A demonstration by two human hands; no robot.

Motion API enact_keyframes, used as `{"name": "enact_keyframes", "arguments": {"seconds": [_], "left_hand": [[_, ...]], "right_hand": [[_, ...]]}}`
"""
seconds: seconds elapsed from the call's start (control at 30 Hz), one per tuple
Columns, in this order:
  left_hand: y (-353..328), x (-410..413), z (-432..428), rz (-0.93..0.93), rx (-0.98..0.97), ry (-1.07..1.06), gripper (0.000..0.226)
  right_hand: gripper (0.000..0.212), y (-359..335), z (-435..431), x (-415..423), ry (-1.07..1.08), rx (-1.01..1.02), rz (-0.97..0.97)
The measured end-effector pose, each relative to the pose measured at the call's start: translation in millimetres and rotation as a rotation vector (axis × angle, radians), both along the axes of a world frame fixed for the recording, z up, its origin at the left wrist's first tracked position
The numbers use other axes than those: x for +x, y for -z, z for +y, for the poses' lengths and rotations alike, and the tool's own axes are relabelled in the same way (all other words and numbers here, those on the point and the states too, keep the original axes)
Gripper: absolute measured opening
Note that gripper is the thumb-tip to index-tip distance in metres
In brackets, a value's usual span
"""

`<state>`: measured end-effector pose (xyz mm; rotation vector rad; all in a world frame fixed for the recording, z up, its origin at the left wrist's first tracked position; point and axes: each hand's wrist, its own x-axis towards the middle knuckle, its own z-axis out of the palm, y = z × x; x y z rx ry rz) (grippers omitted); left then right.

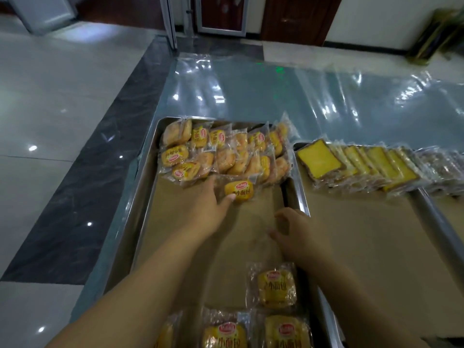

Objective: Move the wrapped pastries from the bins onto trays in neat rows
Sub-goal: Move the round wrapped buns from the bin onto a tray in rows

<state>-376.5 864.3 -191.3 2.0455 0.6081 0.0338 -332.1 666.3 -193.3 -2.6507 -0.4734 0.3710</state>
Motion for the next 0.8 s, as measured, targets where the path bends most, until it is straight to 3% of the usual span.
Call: {"name": "enact_keyframes", "arguments": {"seconds": [0.1, 0.27, 0.3, 0.5, 0.67, 0.8], "left_hand": [[7, 20, 5, 0.031, -0.036, -0.006, 0.065], [22, 27, 14, 0.064, 0.055, 0.011, 0.006], [24, 26, 16, 0.077, 0.065, 0.033, 0.005], [31, 5, 29, 0.156, 0.169, 0.149, 0.006], [20, -1, 53, -0.231, 0.651, 0.011, 0.031], [20, 15, 80, -0.047, 0.711, -0.025, 0.043]], "right_hand": [[0.046, 4, 9, 18, -0.011, 0.009, 0.014], [0.044, 12, 33, 41, -0.007, 0.101, 0.054], [0.043, 14, 38, 44, -0.006, 0.119, 0.06], [0.045, 26, 63, 52, -0.019, 0.113, 0.135], [0.052, 36, 73, 43, -0.041, 0.05, 0.19], [0.059, 38, 77, 33, 0.005, 0.036, 0.18]]}}
